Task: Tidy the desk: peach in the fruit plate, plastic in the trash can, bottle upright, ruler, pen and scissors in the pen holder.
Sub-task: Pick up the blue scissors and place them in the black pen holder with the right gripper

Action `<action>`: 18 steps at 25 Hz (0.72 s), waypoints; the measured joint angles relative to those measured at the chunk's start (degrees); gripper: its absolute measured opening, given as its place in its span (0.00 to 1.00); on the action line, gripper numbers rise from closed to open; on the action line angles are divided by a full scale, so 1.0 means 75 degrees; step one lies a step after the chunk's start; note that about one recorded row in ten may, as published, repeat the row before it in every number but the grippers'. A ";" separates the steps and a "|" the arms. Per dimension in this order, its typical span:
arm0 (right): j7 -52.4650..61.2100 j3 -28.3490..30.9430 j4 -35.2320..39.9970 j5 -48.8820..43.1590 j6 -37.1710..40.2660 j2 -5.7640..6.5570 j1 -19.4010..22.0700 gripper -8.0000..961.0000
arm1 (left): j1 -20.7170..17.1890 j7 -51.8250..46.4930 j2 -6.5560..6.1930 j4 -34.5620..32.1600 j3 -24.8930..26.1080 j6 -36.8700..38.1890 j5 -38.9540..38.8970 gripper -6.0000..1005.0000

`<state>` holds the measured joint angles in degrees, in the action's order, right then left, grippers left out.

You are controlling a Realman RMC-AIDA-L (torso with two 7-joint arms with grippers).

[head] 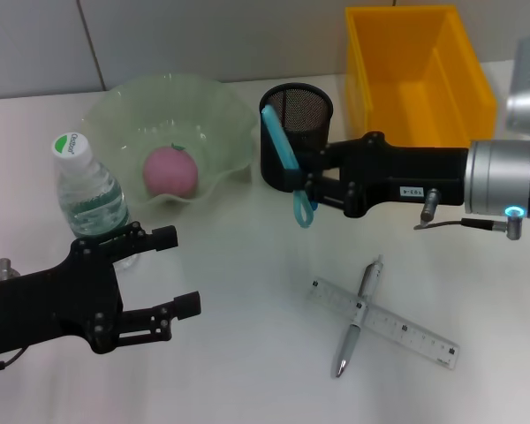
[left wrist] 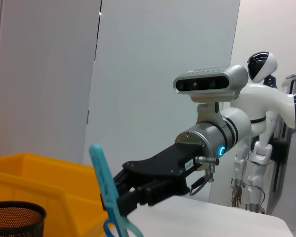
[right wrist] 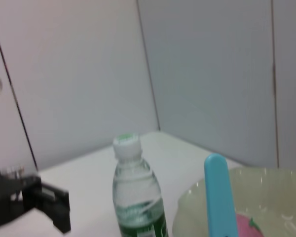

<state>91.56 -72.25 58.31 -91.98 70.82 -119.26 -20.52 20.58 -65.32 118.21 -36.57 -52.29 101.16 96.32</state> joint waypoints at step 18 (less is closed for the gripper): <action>-0.0472 0.0493 -0.0442 0.0779 0.0195 0.0011 0.0285 0.25 | -0.0014 0.0095 0.0053 0.0037 -0.0008 -0.0046 -0.0075 0.86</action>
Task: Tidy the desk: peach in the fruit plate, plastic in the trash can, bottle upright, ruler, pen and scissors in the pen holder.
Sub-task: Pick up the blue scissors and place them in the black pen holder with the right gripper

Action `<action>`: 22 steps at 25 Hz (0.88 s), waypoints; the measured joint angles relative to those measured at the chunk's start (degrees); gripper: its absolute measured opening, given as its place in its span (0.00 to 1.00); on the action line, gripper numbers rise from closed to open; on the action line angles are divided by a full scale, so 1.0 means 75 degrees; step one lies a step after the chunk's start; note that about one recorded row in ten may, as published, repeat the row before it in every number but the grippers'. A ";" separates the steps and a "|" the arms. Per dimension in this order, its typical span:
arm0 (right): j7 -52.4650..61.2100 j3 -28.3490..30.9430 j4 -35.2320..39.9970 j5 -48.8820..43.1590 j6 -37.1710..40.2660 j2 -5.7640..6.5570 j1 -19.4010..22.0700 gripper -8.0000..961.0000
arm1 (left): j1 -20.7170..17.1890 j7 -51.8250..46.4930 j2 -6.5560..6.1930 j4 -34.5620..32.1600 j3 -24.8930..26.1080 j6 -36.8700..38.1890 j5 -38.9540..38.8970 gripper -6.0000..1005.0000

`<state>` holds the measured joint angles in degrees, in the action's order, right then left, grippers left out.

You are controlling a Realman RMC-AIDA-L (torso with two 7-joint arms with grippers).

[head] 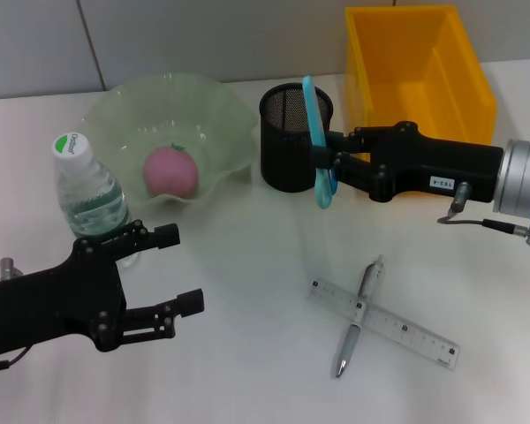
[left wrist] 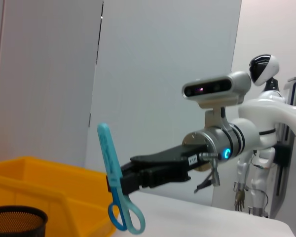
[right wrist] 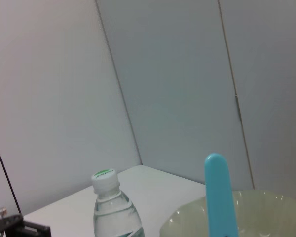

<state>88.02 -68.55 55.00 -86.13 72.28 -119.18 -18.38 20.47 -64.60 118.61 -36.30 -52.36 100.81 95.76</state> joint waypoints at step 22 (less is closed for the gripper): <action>-0.2488 0.1169 -0.1269 0.0554 0.1195 -0.0009 -0.0060 0.25 | 0.0276 0.0201 0.0030 0.0564 -0.0293 -0.0072 -0.0743 0.86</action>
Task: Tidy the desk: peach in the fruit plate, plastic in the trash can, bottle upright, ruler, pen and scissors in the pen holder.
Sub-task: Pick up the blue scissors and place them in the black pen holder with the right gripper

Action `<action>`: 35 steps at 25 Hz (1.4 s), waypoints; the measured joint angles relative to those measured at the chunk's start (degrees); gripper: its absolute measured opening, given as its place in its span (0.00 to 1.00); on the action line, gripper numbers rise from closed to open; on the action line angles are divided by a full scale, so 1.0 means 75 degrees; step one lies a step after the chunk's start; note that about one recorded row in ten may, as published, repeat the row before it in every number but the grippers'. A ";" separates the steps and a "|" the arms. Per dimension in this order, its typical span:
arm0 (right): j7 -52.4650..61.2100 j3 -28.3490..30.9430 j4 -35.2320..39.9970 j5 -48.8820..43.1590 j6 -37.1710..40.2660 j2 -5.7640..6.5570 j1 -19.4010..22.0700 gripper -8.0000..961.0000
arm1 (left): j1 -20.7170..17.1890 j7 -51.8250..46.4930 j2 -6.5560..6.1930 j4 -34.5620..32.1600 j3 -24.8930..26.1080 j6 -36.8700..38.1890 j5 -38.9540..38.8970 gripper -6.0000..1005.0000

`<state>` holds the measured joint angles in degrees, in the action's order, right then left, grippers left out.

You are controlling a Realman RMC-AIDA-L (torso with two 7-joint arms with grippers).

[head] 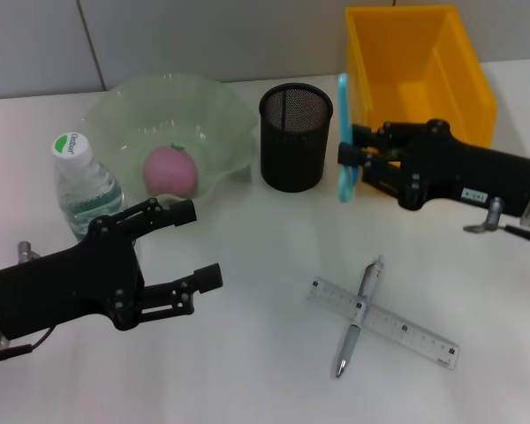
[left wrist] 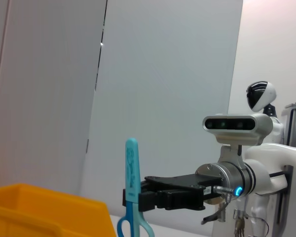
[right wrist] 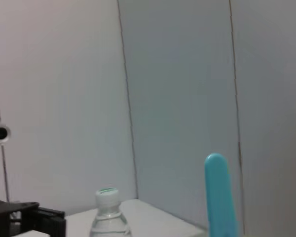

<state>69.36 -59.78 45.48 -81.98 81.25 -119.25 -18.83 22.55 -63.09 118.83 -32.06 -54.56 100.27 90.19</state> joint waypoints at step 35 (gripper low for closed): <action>-0.9814 -0.1167 0.2173 0.0824 -0.4035 -0.0056 -0.0401 0.29 | -0.0091 0.0443 -0.0010 0.0233 -0.0179 -0.0227 -0.0171 0.86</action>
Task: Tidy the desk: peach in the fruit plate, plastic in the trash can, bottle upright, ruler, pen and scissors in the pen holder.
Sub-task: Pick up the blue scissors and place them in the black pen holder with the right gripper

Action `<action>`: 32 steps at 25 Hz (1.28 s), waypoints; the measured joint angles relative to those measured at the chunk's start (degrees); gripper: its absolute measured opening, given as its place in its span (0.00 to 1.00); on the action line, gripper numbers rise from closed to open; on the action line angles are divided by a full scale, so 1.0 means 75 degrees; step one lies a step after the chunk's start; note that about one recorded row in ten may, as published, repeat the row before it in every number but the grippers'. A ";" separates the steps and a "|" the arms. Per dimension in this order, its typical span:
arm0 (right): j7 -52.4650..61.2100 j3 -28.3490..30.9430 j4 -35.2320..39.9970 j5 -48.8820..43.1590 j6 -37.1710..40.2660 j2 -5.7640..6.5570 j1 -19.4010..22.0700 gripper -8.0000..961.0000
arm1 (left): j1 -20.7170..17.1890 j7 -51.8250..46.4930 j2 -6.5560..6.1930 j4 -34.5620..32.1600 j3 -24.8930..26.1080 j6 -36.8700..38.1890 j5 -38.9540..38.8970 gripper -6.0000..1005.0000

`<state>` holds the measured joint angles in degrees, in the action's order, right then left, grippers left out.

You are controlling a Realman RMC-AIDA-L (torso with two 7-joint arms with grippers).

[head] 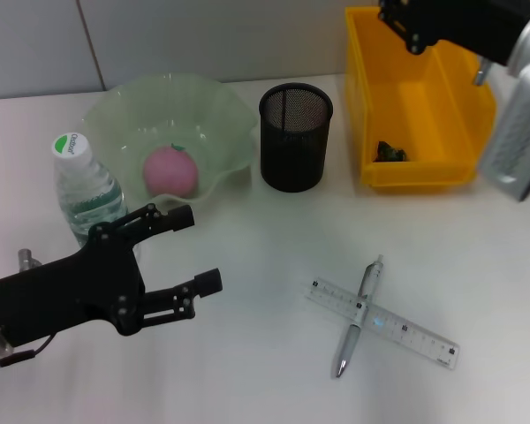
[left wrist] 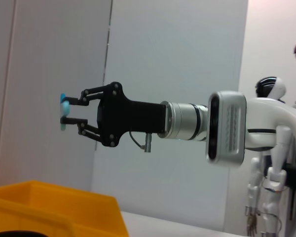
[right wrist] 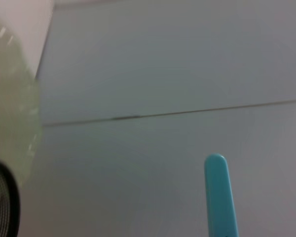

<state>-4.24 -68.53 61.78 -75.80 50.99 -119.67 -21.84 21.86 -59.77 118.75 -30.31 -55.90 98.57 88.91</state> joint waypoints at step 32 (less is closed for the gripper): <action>-1.1033 -0.0594 -0.3326 0.1673 -0.0613 0.0062 -0.1304 0.34 | 0.0314 0.3146 0.0057 0.1765 -0.0256 -0.1497 -0.1495 0.86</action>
<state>-86.99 -72.99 36.83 -63.25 46.39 -119.21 -31.62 24.22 -36.17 119.18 -17.08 -57.82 87.34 77.69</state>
